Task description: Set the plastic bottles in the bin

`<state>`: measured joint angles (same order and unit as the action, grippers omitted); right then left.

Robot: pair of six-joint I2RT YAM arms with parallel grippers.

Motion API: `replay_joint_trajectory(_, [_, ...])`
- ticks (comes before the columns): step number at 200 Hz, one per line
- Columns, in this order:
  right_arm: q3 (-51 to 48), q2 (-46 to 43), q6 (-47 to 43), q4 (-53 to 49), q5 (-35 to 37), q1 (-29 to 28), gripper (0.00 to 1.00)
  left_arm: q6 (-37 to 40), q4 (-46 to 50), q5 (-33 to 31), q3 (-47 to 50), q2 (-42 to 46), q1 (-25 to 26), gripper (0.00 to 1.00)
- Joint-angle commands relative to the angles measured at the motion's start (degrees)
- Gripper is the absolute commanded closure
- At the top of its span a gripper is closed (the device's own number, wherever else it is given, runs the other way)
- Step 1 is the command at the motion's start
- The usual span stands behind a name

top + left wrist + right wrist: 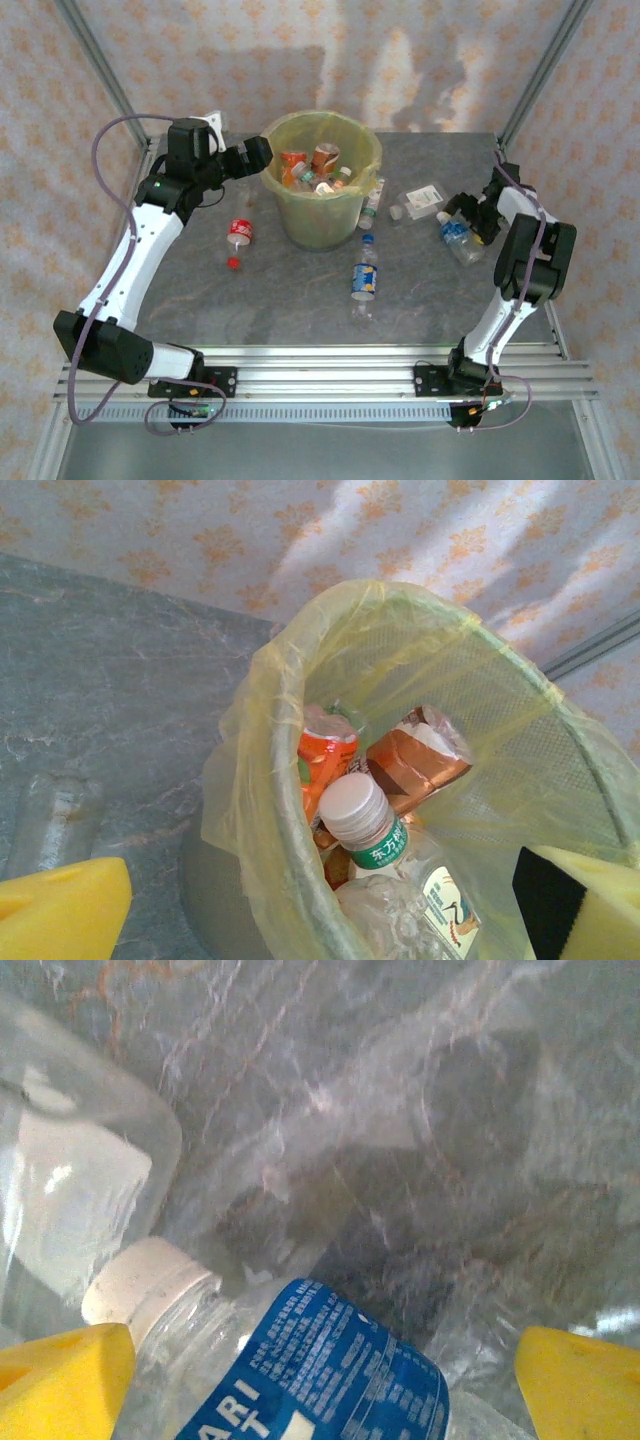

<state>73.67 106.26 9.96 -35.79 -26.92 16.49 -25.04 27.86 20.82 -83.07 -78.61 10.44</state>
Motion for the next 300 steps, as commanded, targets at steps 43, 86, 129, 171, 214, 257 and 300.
replay_joint_trajectory(43, [-9.06, -8.12, 3.39, 0.09, -0.88, -2.06, 0.03, 0.60, -1.03, 1.11, 1.06, -0.06, -0.29, 0.00])
replay_joint_trajectory(86, [-11.11, -10.07, 3.63, -1.19, 2.10, -6.64, 0.03, 0.94, -0.52, 0.89, 1.08, 0.29, -0.24, 0.00])
replay_joint_trajectory(129, [-11.77, -12.05, 4.76, -1.42, 1.72, -8.96, 0.03, 0.96, -0.52, 0.63, 1.15, 0.10, -0.25, 0.00])
replay_joint_trajectory(171, [-12.27, -11.68, 5.16, -1.18, 1.80, -11.31, 0.09, 0.42, -1.13, 0.72, 1.46, -0.10, -0.25, 0.00])
replay_joint_trajectory(214, [-12.94, -10.26, 6.22, -0.93, 4.37, -14.14, 0.09, 0.52, -0.92, 0.67, 1.35, -0.24, -0.29, 0.00])
replay_joint_trajectory(257, [-11.91, -7.26, 6.56, -1.90, 7.67, -16.28, 0.18, 0.78, -0.44, 0.18, 1.33, -0.14, -0.24, 0.00])
replay_joint_trajectory(300, [-11.97, -6.53, 7.79, -3.10, 9.93, -17.02, 0.35, 1.08, 0.09, -0.60, 1.33, 0.08, -0.25, 0.00])
